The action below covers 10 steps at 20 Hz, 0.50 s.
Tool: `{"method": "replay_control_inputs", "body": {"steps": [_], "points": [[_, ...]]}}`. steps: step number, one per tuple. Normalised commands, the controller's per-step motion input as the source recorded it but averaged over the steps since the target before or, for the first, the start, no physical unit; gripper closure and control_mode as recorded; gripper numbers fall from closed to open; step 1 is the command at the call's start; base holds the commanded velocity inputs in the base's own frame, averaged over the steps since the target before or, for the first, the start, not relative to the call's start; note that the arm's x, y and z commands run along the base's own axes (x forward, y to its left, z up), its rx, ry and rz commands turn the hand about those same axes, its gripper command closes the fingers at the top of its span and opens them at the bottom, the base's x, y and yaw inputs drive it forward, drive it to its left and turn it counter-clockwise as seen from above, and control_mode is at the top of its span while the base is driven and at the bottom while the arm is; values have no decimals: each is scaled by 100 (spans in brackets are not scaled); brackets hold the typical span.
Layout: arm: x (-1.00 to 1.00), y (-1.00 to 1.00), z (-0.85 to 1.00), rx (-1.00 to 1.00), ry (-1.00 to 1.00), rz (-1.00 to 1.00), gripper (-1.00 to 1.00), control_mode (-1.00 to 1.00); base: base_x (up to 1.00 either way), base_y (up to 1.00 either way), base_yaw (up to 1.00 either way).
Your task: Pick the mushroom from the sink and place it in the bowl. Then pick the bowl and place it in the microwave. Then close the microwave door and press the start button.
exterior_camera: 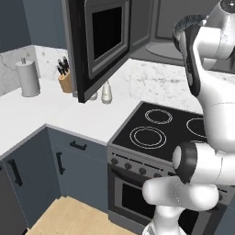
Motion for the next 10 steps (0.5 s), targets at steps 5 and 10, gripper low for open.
{"method": "replay_control_inputs", "body": {"steps": [5,10], "points": [[29,-11,-13,0,0,0,100,-100,0,0,0],[24,-17,-13,0,0,0,100,-100,0,0,0]]}}
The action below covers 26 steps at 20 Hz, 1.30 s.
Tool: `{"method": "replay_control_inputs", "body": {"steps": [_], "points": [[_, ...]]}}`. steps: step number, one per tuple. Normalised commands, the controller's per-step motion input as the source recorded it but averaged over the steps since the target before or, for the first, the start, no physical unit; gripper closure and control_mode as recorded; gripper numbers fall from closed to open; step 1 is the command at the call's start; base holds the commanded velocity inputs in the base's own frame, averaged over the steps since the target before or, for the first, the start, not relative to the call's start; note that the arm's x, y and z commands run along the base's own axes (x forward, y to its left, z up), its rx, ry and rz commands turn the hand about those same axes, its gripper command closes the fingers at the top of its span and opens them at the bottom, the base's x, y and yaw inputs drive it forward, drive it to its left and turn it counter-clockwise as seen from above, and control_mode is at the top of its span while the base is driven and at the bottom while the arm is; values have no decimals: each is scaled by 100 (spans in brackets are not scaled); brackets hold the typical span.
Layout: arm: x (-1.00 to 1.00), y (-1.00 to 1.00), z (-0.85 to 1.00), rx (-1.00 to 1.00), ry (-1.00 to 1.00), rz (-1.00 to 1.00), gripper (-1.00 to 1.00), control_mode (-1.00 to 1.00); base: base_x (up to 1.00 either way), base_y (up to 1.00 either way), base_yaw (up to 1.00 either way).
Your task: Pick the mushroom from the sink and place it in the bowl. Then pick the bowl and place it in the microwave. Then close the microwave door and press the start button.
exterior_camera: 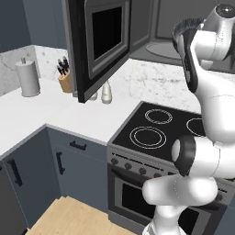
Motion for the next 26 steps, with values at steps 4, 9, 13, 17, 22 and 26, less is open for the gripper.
{"method": "replay_control_inputs", "body": {"steps": [4,9,13,17,22,26], "points": [[25,-18,-10,0,0,0,100,-100,0,0,0],[33,-10,-9,0,0,0,100,-100,0,0,0],[46,-3,-10,0,2,0,100,-100,0,0,0],[46,-7,-3,0,0,0,100,-100,0,0,0],[48,-3,0,0,0,0,100,-100,0,0,0],[42,0,-3,0,0,0,100,-100,0,0,0]]}}
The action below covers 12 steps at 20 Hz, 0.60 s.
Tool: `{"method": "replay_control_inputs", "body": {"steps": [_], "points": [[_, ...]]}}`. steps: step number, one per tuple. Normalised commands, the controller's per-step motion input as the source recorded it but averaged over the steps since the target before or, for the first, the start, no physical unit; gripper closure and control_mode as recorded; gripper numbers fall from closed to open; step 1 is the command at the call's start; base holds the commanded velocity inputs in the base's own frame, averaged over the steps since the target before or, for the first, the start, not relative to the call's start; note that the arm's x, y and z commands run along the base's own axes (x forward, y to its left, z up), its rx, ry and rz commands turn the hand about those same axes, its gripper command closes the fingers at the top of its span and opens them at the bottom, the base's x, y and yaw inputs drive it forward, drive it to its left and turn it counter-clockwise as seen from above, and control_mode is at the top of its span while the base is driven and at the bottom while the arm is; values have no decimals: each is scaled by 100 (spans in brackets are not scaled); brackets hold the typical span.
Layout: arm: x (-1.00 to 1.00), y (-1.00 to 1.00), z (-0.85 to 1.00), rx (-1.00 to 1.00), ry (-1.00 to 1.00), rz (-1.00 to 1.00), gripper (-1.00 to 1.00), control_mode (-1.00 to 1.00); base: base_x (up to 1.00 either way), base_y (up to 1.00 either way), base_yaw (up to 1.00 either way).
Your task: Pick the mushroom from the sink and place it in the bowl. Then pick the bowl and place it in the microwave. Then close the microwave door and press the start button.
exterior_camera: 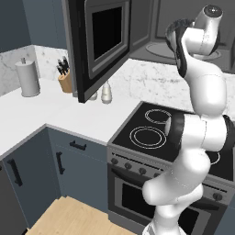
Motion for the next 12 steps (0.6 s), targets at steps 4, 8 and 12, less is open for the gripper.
{"method": "replay_control_inputs", "body": {"steps": [4,8,12], "points": [[39,0,-12,0,0,0,100,-100,0,0,0],[21,0,-18,0,0,0,-100,-100,0,0,0],[0,0,-9,0,-1,0,-100,-100,0,0,0]]}}
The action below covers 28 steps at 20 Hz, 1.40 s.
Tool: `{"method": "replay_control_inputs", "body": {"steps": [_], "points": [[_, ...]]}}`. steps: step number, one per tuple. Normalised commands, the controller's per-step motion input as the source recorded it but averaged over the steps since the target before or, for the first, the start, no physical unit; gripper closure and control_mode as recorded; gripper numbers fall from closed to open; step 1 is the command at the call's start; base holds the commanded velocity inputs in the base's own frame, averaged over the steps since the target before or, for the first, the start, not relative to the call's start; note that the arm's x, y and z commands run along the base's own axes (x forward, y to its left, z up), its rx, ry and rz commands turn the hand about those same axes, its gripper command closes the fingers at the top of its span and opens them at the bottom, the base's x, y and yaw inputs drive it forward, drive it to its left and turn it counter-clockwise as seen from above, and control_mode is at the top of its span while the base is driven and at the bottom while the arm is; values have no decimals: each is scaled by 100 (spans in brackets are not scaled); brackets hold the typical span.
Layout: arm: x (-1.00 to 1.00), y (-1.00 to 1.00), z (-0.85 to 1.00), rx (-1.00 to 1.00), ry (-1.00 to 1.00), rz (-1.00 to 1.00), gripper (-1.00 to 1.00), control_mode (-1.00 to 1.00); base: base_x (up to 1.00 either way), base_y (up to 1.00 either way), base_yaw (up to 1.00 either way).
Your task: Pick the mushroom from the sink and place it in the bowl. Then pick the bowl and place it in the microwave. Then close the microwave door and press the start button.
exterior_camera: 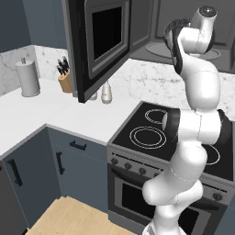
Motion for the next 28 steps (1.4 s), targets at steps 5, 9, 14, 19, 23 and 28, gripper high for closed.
{"method": "replay_control_inputs", "body": {"steps": [5,9,14,19,23,28], "points": [[-1,0,0,0,-15,0,-100,-100,0,0,0],[-8,0,0,0,-23,0,-100,-100,0,0,0],[-37,4,0,0,-31,0,-100,-100,0,0,0],[-54,20,3,0,-23,0,-100,-100,0,0,0],[-88,29,32,0,2,0,-100,-100,0,0,0],[-99,29,40,0,5,0,-100,-100,0,0,0]]}}
